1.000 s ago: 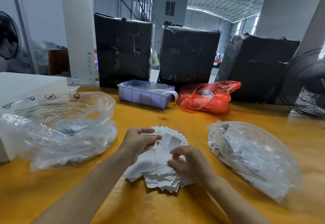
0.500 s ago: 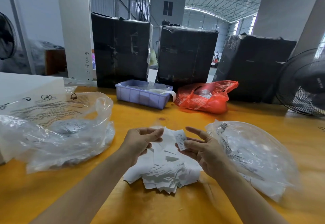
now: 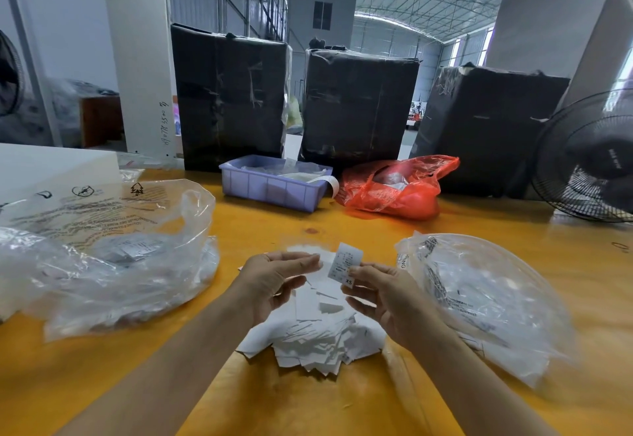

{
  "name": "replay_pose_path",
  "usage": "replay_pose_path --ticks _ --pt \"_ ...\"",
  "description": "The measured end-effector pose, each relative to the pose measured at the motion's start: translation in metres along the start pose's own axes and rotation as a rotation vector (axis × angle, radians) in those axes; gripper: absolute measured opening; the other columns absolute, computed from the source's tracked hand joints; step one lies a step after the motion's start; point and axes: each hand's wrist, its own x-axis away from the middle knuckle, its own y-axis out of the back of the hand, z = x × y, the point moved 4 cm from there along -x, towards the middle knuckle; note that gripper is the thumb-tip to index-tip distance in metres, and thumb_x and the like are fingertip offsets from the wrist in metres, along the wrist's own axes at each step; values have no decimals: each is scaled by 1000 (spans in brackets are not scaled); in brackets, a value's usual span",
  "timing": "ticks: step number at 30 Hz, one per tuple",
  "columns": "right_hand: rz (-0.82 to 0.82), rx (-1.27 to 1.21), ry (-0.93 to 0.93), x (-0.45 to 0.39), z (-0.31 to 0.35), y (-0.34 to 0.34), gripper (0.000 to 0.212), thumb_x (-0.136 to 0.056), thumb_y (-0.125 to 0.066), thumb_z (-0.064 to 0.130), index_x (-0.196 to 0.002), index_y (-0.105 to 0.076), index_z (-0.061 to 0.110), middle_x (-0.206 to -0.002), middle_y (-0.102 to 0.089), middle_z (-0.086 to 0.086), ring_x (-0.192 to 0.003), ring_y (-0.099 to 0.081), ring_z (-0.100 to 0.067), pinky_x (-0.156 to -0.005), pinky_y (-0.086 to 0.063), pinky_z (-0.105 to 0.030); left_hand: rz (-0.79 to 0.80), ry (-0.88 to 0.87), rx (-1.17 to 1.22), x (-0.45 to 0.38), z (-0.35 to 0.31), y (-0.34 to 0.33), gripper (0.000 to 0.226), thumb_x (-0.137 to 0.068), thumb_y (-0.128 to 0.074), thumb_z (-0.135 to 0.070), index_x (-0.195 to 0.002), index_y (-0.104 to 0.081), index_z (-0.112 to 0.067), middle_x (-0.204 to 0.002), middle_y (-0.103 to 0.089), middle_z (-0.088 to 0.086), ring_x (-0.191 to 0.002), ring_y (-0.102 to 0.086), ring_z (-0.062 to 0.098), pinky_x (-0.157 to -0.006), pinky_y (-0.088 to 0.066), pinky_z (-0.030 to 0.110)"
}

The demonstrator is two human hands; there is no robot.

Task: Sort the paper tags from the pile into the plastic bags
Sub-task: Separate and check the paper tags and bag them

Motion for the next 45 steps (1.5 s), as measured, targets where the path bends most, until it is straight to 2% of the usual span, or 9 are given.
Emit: replay_pose_path --ticks 3,6,9,12,16,23,29,35,45 --pt "-30 3 40 2 0 0 14 -84 -62 -4 -89 -62 9 -76 -67 -14 -64 -67 -21 -66 -53 -31 12 8 55 1 3 -4 32 -48 -83 -22 -76 -71 -12 -73 -73 2 -53 -47 9 -48 -36 18" --pt "-60 100 193 4 2 2 45 -84 -59 -10 -111 -54 25 -67 -59 -10 -61 -66 -21 -59 -55 -27 13 -2 106 0 7 -8 31 -55 -82 -17 -82 -67 -13 -76 -74 5 -52 -52 9 -51 -39 19" --pt "-68 301 309 10 7 -4 36 -88 -53 -9 -109 -62 19 -84 -63 -15 -63 -70 -22 -64 -58 -27 -9 -24 158 -1 10 -12 34 -67 -78 -4 -94 -59 -10 -83 -73 8 -58 -62 11 -58 -41 23" --pt "3 351 293 14 7 -14 16 -92 -54 3 -90 -70 3 -91 -67 -21 -67 -70 -23 -72 -60 -32 19 -47 215 1 13 -17 35 -75 -67 10 -97 -49 -10 -86 -75 9 -69 -68 16 -62 -45 27" --pt "159 323 224 17 4 -25 42 -83 -62 39 -92 -73 -1 -91 -71 -22 -75 -68 -25 -78 -57 -39 -27 -130 274 1 15 -19 34 -75 -62 20 -89 -46 -6 -83 -72 14 -68 -69 19 -55 -54 21" --pt "92 227 334 16 10 -19 29 -71 -71 26 -84 -74 1 -82 -72 -17 -72 -67 -17 -64 -51 -20 -5 -122 145 0 16 -19 29 -68 -75 2 -83 -57 -14 -80 -69 3 -77 -62 14 -65 -44 24" --pt "117 457 431 20 16 -17 17 -73 -74 27 -72 -74 10 -72 -72 -10 -66 -65 -17 -66 -52 -28 129 -112 -103 4 8 -17 36 -61 -79 -23 -92 -74 -6 -73 -66 3 -64 -52 12 -62 -49 21" --pt "137 600 490 19 20 -15 8 -80 -74 14 -75 -74 7 -71 -72 -5 -62 -64 -9 -61 -51 -23 109 -200 -255 5 6 -18 22 -75 -73 -25 -90 -75 -9 -86 -73 5 -71 -59 12 -70 -46 23" --pt "116 599 464 15 23 -10 13 -83 -70 19 -86 -75 7 -78 -74 -6 -68 -64 -7 -64 -51 -21 54 -235 -175 4 4 -16 7 -75 -75 -16 -78 -72 -11 -63 -65 -6 -64 -53 10 -68 -41 25"
